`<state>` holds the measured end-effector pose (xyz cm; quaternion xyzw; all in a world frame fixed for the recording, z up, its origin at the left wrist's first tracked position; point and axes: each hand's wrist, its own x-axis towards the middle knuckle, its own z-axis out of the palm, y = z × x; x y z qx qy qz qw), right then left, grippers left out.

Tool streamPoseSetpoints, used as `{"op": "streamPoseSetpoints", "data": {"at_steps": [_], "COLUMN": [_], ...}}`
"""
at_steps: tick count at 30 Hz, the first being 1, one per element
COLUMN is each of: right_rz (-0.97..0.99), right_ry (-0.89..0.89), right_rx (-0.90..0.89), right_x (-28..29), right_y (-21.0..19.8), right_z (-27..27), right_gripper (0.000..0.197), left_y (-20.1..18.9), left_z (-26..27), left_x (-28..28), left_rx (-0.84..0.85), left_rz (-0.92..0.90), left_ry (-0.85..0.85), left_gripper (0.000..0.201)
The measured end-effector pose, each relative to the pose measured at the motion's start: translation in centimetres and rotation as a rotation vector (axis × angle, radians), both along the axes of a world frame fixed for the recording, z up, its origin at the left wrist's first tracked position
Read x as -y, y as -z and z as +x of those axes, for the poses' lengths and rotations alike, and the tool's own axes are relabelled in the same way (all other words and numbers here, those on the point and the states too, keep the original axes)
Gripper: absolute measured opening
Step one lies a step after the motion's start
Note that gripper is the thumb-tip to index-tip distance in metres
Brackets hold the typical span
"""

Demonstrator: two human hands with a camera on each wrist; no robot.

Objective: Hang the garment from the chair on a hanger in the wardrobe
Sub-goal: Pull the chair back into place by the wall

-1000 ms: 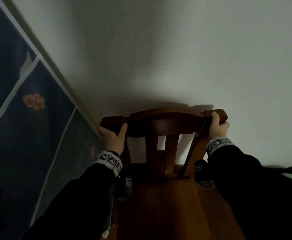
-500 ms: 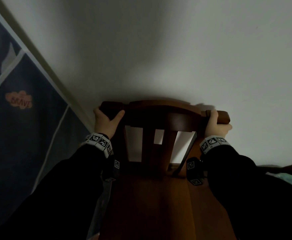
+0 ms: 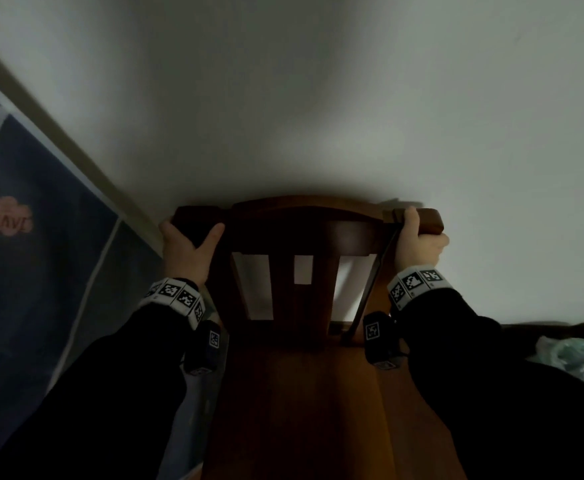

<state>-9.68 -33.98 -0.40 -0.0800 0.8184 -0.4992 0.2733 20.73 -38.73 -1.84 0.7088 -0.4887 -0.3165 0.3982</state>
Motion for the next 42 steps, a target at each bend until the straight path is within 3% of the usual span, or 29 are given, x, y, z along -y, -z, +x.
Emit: {"op": "streamPoseSetpoints", "data": {"at_steps": [4,15,24,29,35,42], "right_rz": [0.007,-0.026,-0.003,-0.018,-0.029,-0.155], "right_ry": [-0.144,-0.141,-0.302,-0.243,-0.266,-0.277], "right_rx": [0.009,0.027,-0.053,-0.102,-0.033,0.013], "right_x": [0.1,0.0,-1.1,-1.2,-1.4,-2.9], "right_y": [0.0,-0.3,-0.9,-0.7,-1.0,-1.2], "right_z": [-0.5,-0.1,-2.1,-3.2,-3.7,-2.5], "right_gripper": [0.074,0.074,0.077,0.078,0.079,0.063], "left_y": [0.0,-1.5,-2.4,-1.5,-1.6,-2.7], "left_z": [0.4,-0.1,0.5,-0.3,-1.5,-2.0], "left_x": [0.2,-0.9,0.2,0.6,0.2,-0.9], "left_rx": [-0.017,-0.089,-0.176,-0.211,-0.256,-0.272], "left_rz": [-0.008,0.054,0.141,0.154,0.108,0.109], "left_ry": [-0.013,-0.021,0.014,0.050,0.020,0.092], "left_gripper": [0.076,0.080,0.070,0.076,0.063,0.066]}}
